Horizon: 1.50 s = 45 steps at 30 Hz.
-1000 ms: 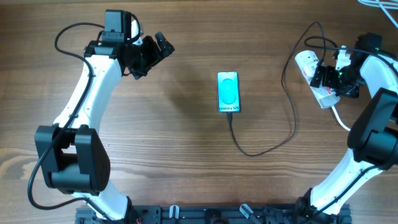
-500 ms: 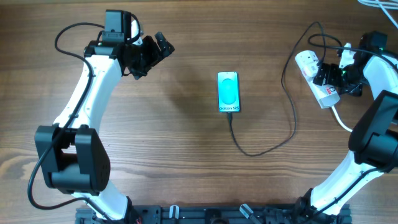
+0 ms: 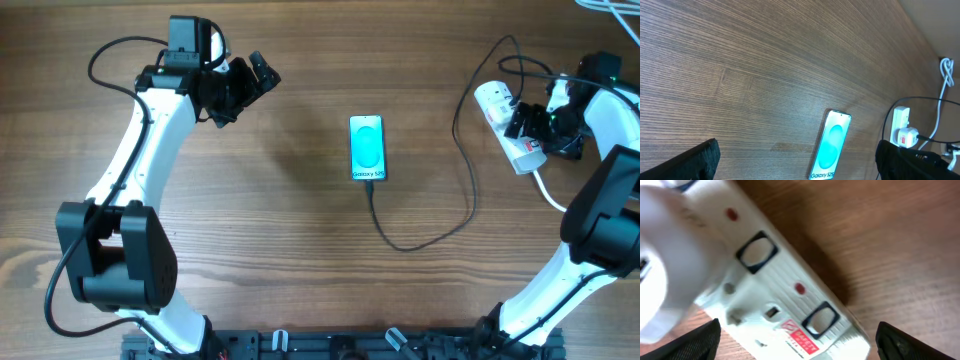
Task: Plug charger to phone and switch on socket
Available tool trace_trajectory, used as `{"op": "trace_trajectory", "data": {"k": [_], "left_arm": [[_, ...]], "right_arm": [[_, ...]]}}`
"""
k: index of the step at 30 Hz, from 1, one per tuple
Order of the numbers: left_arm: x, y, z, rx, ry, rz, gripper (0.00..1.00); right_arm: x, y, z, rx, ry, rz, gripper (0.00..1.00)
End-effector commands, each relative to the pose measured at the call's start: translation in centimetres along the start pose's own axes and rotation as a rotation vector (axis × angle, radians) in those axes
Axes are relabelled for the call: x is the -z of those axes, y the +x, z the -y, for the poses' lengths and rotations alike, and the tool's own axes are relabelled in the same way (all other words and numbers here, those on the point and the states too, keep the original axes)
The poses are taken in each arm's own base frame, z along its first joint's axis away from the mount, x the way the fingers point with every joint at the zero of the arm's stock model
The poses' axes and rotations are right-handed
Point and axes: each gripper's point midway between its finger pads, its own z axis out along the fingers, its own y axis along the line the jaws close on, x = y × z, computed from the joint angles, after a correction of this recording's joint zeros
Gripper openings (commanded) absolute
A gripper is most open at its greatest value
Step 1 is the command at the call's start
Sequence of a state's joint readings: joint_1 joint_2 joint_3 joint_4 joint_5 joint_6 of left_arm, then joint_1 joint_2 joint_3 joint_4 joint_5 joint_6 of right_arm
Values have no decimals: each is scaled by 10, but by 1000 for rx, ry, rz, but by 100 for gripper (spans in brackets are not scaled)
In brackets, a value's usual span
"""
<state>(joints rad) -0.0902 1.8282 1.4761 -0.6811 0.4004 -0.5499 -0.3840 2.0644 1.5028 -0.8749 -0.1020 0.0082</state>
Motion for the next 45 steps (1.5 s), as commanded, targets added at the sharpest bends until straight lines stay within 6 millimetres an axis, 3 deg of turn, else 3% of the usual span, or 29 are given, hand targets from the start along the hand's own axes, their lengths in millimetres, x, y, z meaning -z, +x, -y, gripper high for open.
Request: {"op": "trace_trajectory", "data": {"k": [1, 4, 7, 9, 13, 16, 19, 21, 24, 28, 34, 37, 40, 43, 44, 45], "left_arm": [[6, -3, 2, -26, 0, 20, 100], [6, -3, 2, -26, 0, 20, 100], [6, -3, 2, -26, 0, 20, 100], [6, -3, 2, -26, 0, 20, 100], [6, -3, 2, -26, 0, 20, 100], [6, -3, 2, -26, 0, 20, 100], [6, -3, 2, -26, 0, 20, 100], [6, -3, 2, -26, 0, 20, 100], [6, -3, 2, -26, 0, 20, 100], [6, -3, 2, -26, 0, 20, 100], [6, -3, 2, -26, 0, 20, 100], [6, -3, 2, -26, 0, 20, 100], [6, -3, 2, -26, 0, 20, 100], [6, -3, 2, -26, 0, 20, 100], [6, -3, 2, -26, 0, 20, 100], [6, -3, 2, -26, 0, 20, 100]], "right_arm": [[12, -5, 11, -101, 35, 32, 100], [10, -4, 12, -150, 34, 31, 100], [10, -15, 10, -158, 20, 77, 100], [12, -27, -16, 23, -126, 124, 100], [6, -15, -3, 206, -43, 88, 100], [1, -7, -5, 283, -58, 71, 100], [1, 0, -21, 413, -152, 68, 100], [0, -3, -17, 425, -121, 79, 99], [-7, -3, 1, 405, -23, 64, 92], [-11, -8, 14, 193, 45, 87, 86], [-11, -7, 18, 166, 55, 85, 80], [-9, -6, 42, -11, 120, 85, 77], [-8, -6, 45, -67, 80, 91, 76], [-8, -11, 31, -58, -8, 108, 89], [-5, -14, 27, -56, -29, 117, 98], [-1, -17, 26, -55, -35, 125, 100]]}}
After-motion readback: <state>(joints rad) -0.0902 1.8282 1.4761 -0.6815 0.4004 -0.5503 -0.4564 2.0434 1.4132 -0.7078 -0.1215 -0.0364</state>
